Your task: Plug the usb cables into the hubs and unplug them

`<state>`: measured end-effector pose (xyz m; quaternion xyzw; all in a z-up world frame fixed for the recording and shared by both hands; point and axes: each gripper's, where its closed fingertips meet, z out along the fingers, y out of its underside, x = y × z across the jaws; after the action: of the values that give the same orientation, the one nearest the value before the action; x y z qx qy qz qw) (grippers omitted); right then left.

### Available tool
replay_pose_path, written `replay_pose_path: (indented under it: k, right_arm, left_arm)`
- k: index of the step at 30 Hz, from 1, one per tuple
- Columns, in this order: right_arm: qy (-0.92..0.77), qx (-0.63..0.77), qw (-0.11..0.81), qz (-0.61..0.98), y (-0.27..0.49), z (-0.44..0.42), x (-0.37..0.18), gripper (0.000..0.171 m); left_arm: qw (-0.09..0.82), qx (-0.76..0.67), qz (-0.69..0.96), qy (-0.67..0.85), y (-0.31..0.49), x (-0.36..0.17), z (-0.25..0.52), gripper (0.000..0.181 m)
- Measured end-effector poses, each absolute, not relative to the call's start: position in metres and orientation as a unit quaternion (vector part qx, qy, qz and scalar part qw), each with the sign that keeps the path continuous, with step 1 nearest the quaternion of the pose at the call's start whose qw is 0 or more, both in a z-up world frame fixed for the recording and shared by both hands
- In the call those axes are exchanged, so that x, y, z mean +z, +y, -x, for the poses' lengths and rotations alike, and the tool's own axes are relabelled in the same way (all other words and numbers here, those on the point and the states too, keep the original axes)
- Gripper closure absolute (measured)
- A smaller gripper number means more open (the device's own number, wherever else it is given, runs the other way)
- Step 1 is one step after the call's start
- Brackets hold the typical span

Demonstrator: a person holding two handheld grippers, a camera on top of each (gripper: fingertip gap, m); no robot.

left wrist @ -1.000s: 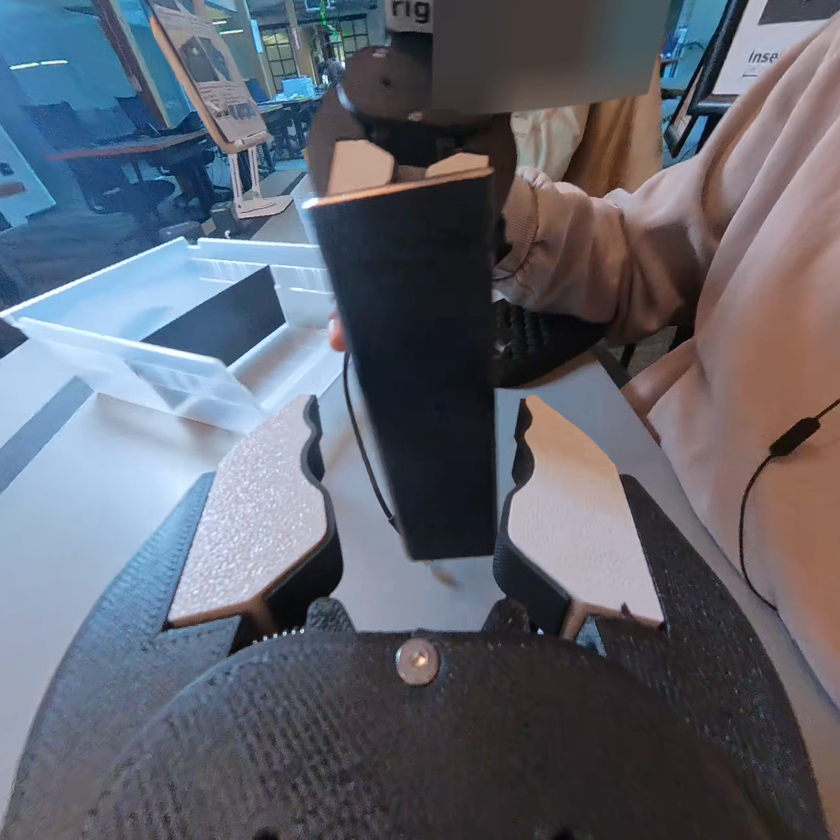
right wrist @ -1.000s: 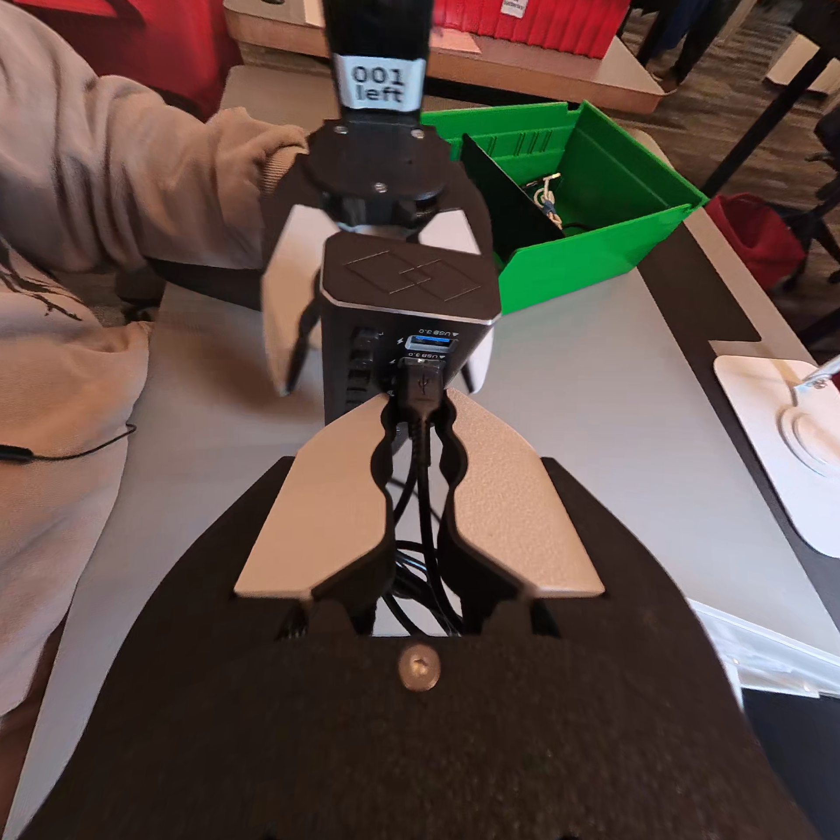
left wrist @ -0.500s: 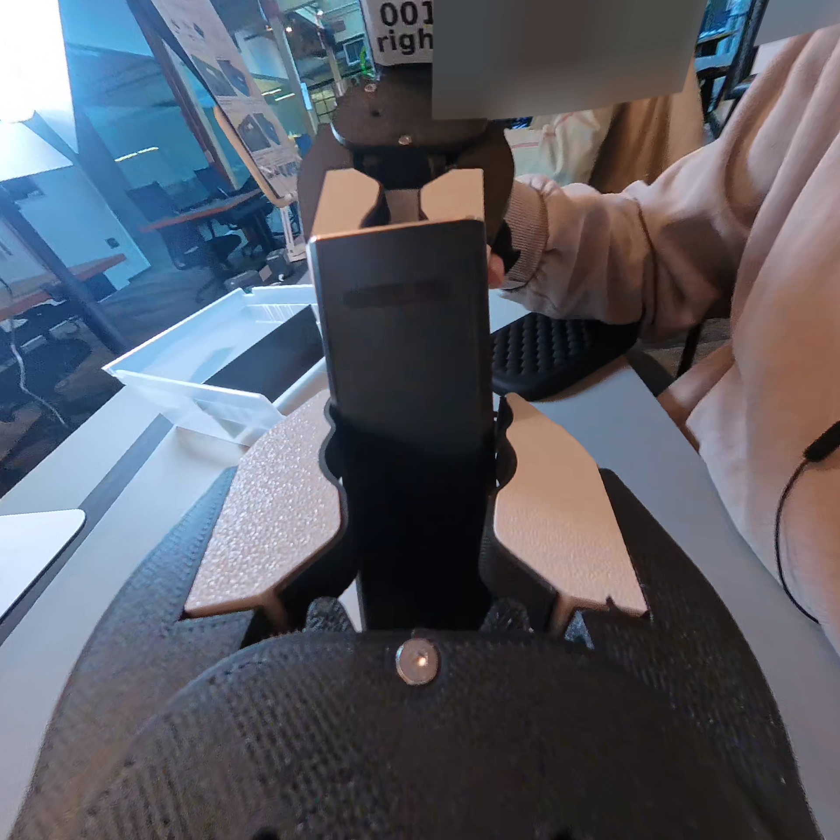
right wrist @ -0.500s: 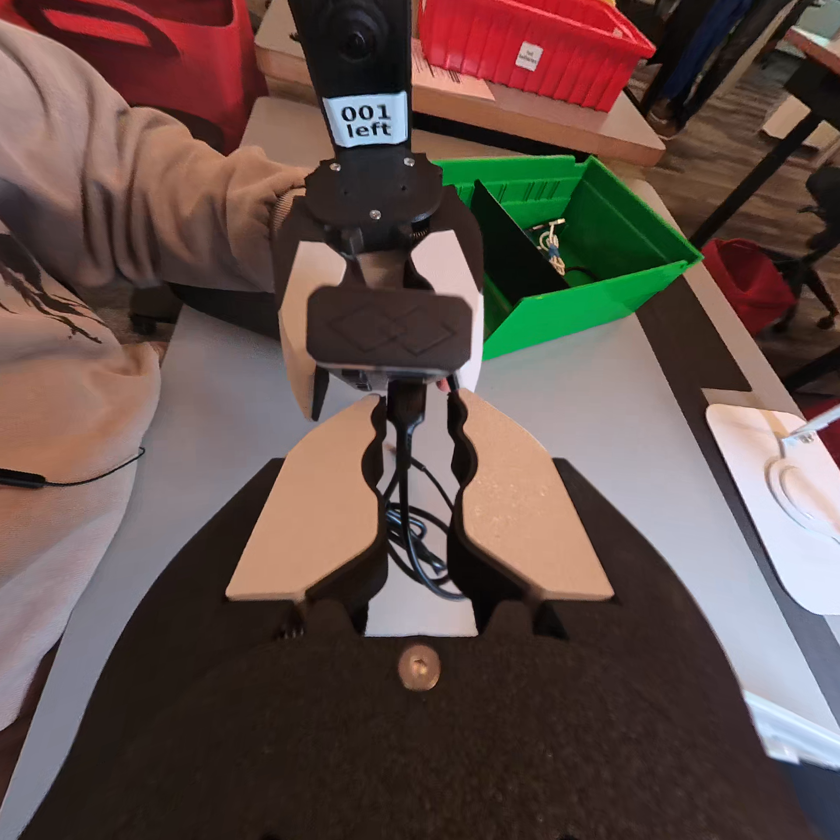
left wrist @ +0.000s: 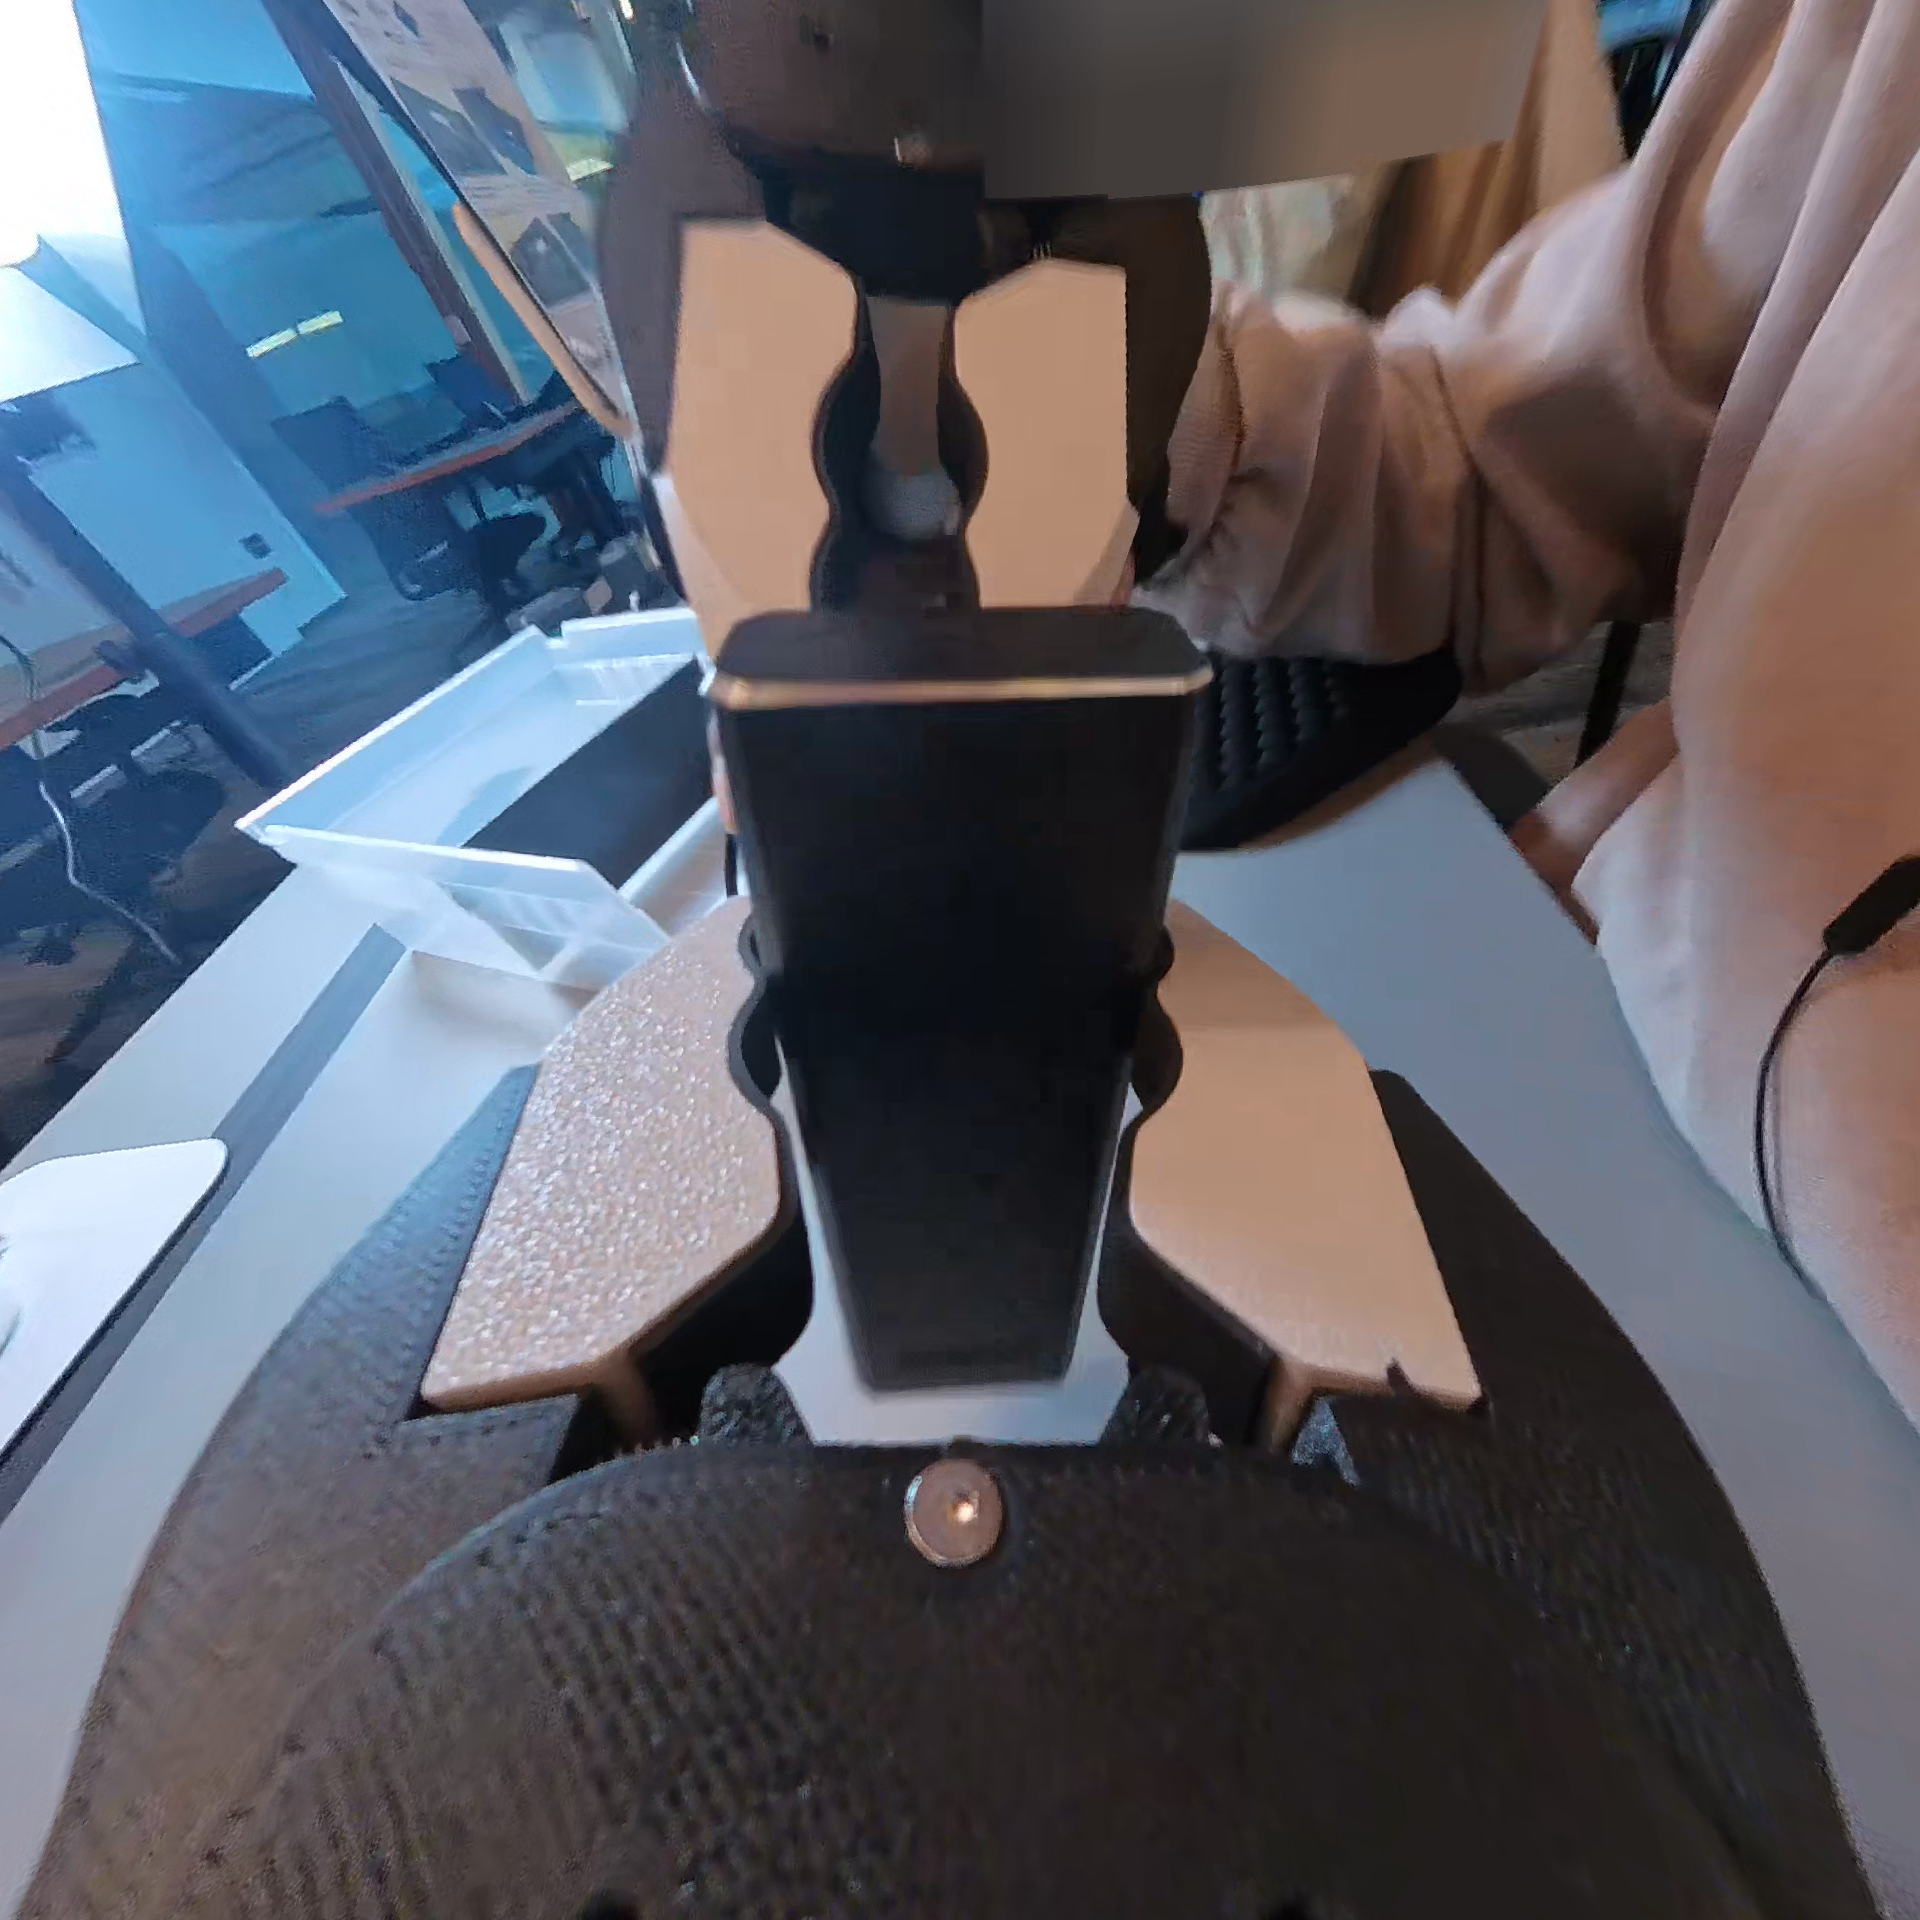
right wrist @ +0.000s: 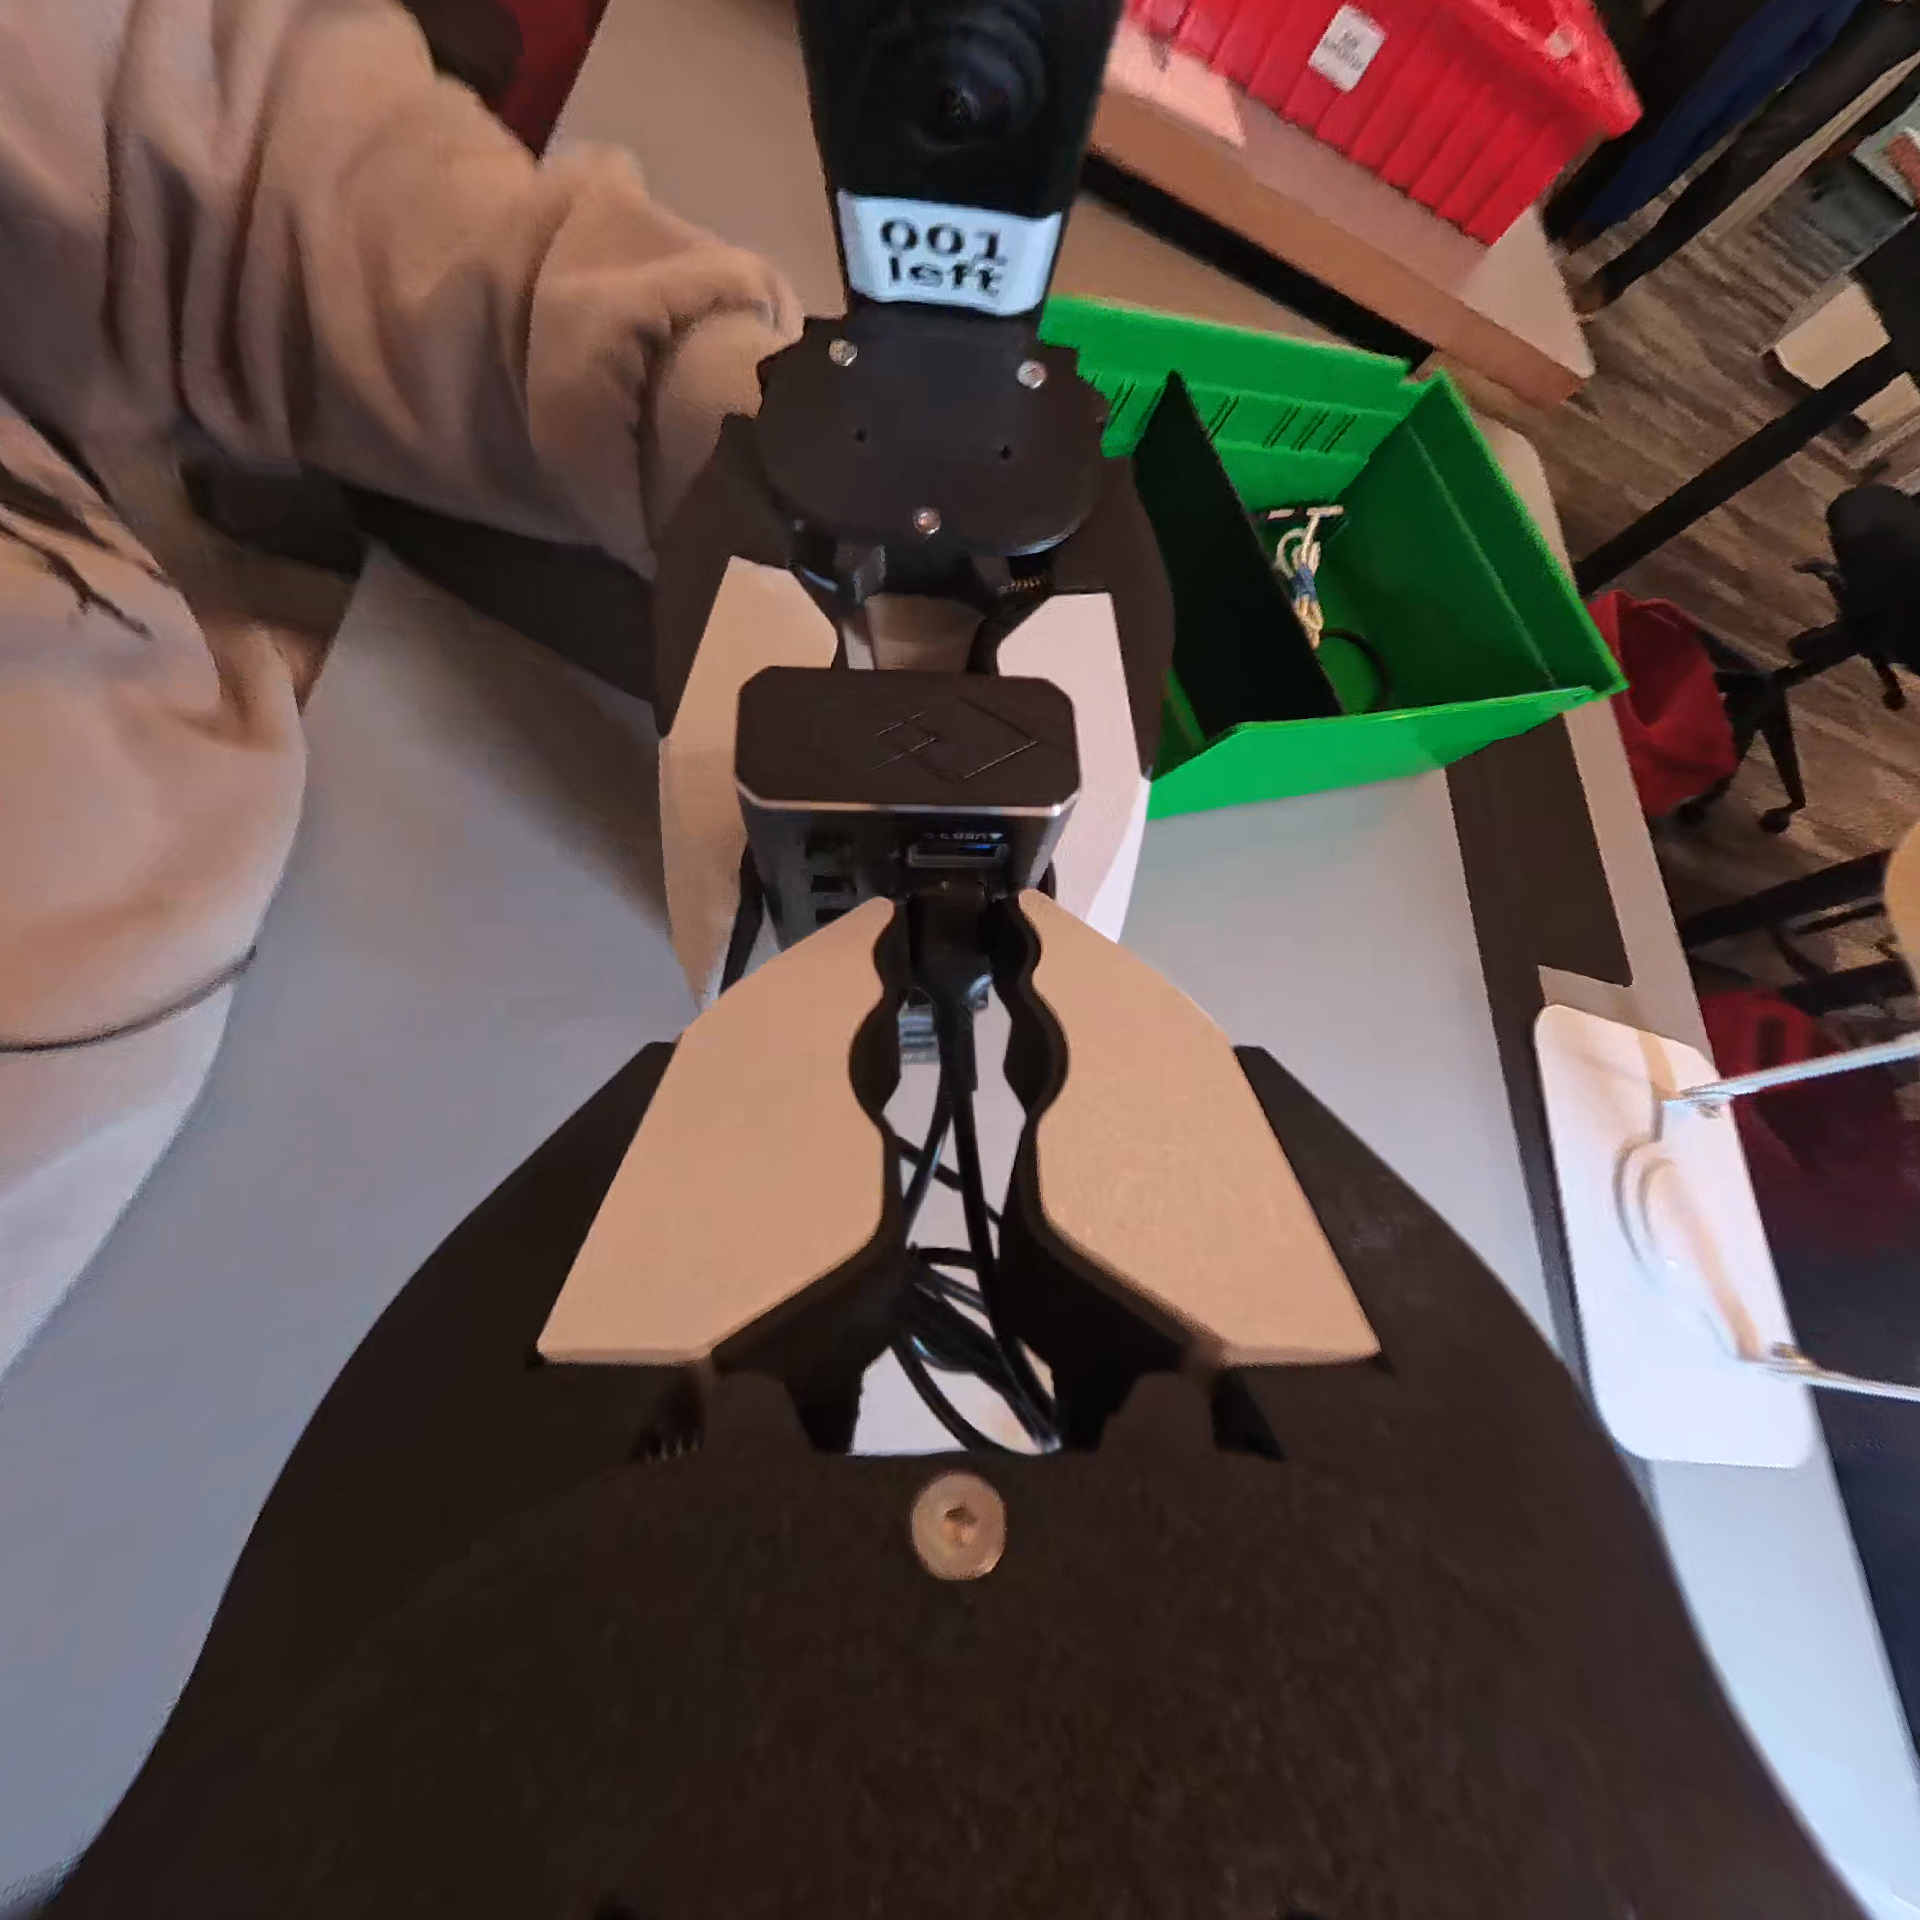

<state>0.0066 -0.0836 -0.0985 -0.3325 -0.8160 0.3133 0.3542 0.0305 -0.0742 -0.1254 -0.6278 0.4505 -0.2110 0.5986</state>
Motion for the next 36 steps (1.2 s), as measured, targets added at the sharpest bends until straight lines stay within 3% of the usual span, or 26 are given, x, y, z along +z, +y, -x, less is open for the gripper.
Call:
replay_pose_path:
  k: [10, 23, 35, 36]
  right_arm:
    - [-0.838, 0.284, 0.35, 0.306, -0.087, -0.015, -0.091, 0.156]
    - [-0.814, 0.296, 0.418, 0.274, -0.094, -0.027, -0.089, 0.156]
    - [-0.799, 0.313, 0.428, 0.282, -0.081, -0.035, -0.107, 0.156]
    - [-0.813, 0.248, 0.426, 0.309, -0.056, -0.038, -0.125, 0.156]
  left_arm:
    - [0.627, -0.182, 0.596, 0.467, -0.083, -0.108, -0.032, 0.118]
    - [0.623, -0.116, 0.584, 0.507, -0.091, -0.104, -0.041, 0.119]
    - [0.624, -0.134, 0.581, 0.506, -0.095, -0.102, -0.043, 0.121]
    - [0.645, -0.153, 0.563, 0.494, -0.1, -0.089, -0.039, 0.121]
